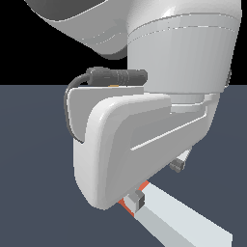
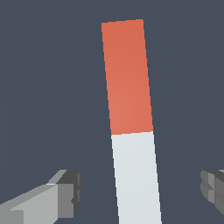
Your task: Insert the peg into the horizontal hole in a box.
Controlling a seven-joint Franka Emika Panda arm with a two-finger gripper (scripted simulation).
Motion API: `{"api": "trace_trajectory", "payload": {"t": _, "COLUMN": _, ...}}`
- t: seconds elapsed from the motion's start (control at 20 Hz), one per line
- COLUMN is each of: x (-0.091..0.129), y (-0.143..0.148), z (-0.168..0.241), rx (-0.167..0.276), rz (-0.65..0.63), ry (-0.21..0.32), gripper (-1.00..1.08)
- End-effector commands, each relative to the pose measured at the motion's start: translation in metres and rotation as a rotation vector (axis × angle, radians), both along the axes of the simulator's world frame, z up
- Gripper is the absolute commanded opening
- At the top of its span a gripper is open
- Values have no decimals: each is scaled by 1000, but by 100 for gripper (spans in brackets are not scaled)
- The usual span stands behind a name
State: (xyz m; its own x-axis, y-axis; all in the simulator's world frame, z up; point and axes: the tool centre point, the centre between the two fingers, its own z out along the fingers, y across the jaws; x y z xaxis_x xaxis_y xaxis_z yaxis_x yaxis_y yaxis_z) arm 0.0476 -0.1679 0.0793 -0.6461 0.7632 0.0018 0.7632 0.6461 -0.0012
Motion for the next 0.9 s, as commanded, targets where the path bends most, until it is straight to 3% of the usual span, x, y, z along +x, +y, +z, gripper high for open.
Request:
{"api": "trace_trajectory", "payload": {"t": 0.0, "x": 6, "y": -6, "z": -4, "rx": 0, "rz": 36, "ry": -1, "gripper": 100}}
{"api": "trace_trajectory", "payload": {"t": 0.85, "x": 18, "y": -16, "z": -9, "rx": 0, "rz": 92, "ry": -2, "gripper": 100}}
